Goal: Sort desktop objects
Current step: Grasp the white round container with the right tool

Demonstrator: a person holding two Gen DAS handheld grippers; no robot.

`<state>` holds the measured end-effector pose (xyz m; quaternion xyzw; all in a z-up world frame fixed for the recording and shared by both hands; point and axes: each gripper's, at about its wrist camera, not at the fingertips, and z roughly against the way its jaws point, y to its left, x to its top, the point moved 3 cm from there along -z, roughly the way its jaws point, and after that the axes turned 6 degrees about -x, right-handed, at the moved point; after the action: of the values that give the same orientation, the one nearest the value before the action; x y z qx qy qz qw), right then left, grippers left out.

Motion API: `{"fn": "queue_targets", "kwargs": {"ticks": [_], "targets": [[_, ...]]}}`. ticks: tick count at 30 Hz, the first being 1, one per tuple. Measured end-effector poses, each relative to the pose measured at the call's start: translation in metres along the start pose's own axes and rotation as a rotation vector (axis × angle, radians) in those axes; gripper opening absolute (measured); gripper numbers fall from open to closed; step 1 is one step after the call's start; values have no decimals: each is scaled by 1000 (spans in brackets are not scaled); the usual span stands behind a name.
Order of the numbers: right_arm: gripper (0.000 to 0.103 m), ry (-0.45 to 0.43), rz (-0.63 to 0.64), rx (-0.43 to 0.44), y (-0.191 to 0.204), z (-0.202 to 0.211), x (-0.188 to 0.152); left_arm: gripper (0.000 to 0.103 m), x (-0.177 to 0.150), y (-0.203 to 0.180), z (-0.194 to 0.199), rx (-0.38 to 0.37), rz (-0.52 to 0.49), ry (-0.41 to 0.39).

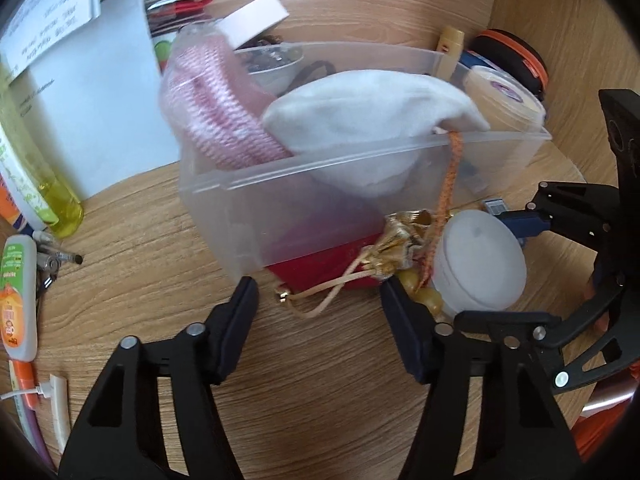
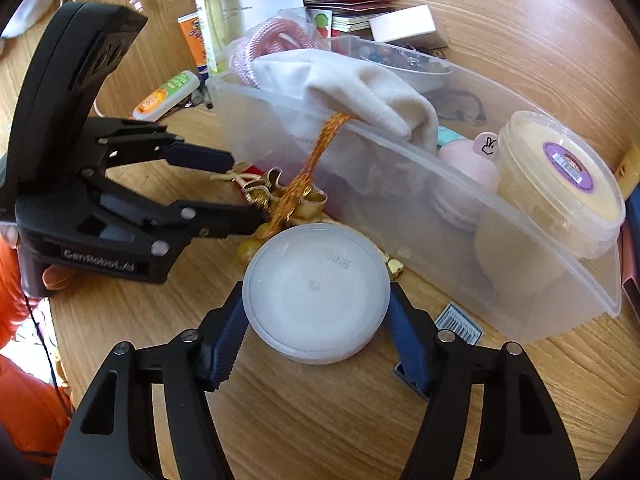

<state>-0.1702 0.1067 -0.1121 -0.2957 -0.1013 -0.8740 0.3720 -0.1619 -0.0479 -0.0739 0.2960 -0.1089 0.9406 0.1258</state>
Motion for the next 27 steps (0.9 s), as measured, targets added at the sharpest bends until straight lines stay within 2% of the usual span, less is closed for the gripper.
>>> {"fn": "queue_targets", "kwargs": {"ticks": [3, 7, 15, 20, 23, 27], "targets": [[63, 7, 4, 10, 0, 4, -6, 54, 1, -5, -1, -2, -30, 4], [63, 1, -2, 4, 1, 2, -8, 54, 7, -10, -7, 19, -67, 7], [63, 7, -8, 7, -2, 4, -13, 54, 11, -13, -10, 33, -67, 11], [64, 39, -12, 11, -2, 4, -13, 45, 11, -10, -8, 33, -41, -1], [64, 23, -27, 19, -6, 12, -11, 43, 10, -7, -5, 9, -20, -7], [64, -27, -46, 26, -11, 28, -4, 42, 5, -11, 1, 23, -49, -14]]}}
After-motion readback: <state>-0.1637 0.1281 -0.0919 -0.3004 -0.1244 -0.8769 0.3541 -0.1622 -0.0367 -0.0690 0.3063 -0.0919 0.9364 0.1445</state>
